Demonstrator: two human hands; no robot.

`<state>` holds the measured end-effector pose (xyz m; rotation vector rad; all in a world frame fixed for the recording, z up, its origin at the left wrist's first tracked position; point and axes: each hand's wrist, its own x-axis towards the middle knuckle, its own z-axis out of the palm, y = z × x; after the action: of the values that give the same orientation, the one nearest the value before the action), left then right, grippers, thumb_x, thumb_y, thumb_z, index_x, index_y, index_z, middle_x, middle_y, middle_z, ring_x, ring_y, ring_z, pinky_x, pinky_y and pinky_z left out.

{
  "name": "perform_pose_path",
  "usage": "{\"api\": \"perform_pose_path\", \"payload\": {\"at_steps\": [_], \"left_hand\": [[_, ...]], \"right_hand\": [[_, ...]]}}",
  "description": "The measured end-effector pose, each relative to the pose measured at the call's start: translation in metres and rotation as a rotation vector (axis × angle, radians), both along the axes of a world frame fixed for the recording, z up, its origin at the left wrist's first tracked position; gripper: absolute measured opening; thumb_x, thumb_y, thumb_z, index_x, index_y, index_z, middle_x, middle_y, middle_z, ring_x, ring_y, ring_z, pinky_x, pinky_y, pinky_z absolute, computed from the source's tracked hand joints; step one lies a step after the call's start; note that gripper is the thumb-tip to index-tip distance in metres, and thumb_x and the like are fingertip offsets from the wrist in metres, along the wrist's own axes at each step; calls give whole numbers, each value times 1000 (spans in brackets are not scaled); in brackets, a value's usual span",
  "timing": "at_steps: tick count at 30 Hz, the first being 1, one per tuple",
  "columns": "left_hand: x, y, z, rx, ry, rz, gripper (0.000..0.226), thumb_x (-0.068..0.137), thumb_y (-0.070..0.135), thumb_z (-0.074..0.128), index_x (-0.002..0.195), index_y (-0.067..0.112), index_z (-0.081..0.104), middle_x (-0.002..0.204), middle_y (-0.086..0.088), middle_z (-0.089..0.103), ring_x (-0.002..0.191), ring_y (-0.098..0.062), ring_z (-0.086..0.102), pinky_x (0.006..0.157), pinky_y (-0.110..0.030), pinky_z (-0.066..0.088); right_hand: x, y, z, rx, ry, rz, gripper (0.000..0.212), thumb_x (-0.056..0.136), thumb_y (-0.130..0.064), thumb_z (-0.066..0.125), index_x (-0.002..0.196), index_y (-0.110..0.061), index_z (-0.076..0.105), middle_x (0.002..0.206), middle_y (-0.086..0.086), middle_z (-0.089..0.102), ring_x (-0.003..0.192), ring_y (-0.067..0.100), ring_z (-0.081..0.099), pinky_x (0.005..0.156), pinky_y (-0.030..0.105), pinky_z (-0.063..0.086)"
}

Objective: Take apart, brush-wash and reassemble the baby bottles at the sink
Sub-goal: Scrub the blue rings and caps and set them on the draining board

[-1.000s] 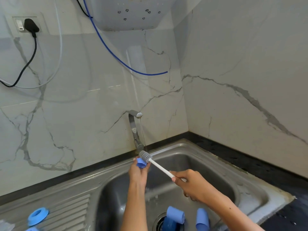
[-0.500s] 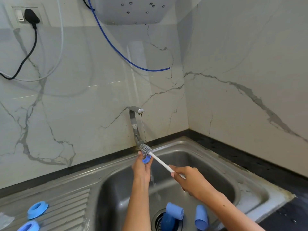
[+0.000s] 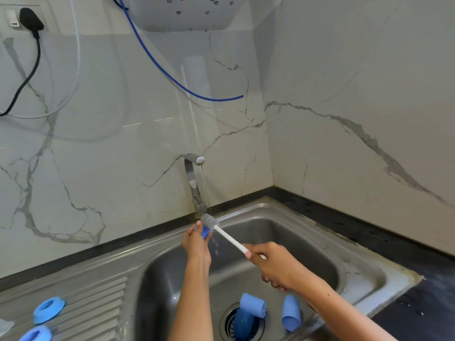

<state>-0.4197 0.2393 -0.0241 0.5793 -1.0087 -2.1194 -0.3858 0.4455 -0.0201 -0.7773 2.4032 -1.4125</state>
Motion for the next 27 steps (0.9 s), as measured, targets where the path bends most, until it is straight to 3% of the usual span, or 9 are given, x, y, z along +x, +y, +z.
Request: {"api": "perform_pose_path", "payload": {"at_steps": [3,7,10,13,17,20,22,24,27], "left_hand": [[-1,7,-1,-86,-5,-70,6,93,1,55,91,5,51,108,-20,56,100,-29,58,98,-48,47],[-4,26,0,-207,-29,-131,10,90,-1,58,86,7,55,99,-15,59,85,-21,61,93,-43,49],[-1,16,1,-3,42,-75,11,91,-2,55,84,6,56,94,-15,57,82,-22,59,88,-42,49],[4,-3,-2,194,145,-69,6,94,2,52,90,3,56,105,-20,55,98,-30,57,100,-45,45],[0,7,0,197,156,-212,6,96,1,49,93,-1,55,102,-21,56,90,-28,59,92,-45,52],[-4,6,-4,241,132,-196,7,96,5,50,92,1,54,115,-24,52,93,-29,59,103,-46,42],[1,-3,-6,321,128,-120,15,98,12,49,106,0,54,120,-22,50,105,-28,56,106,-42,39],[3,-10,-9,345,113,-72,32,100,17,48,127,0,48,115,-17,52,111,-22,52,108,-36,37],[4,-6,-6,304,80,-87,20,100,18,47,115,5,51,92,-11,56,91,-15,56,97,-29,43]], "right_hand": [[-1,-2,1,-35,15,-55,36,102,-36,41,137,-38,48,64,0,47,42,6,34,37,18,33],[-9,-5,2,-9,0,-106,36,103,-32,39,139,-34,46,64,-1,44,45,8,34,39,19,33],[-4,-2,-4,3,-30,-71,35,102,-35,40,136,-38,48,63,-1,46,43,7,35,39,19,34],[5,-4,-5,-17,-62,-42,36,102,-36,40,137,-40,47,62,-1,46,40,7,34,37,18,33],[-5,-12,1,-23,-36,-99,38,102,-35,39,139,-37,46,62,0,46,41,7,35,37,18,33],[-7,-9,1,-11,-33,-79,38,102,-35,40,139,-38,46,62,-1,46,41,6,36,38,18,34],[-2,-3,1,-12,-27,-28,36,101,-36,41,137,-40,48,62,-1,47,40,6,35,39,19,34],[1,2,1,11,-4,8,35,101,-38,43,135,-42,50,60,-1,46,40,6,34,39,19,33],[-3,5,2,59,26,13,34,100,-37,45,134,-40,52,60,-1,46,40,6,34,39,19,33]]}}
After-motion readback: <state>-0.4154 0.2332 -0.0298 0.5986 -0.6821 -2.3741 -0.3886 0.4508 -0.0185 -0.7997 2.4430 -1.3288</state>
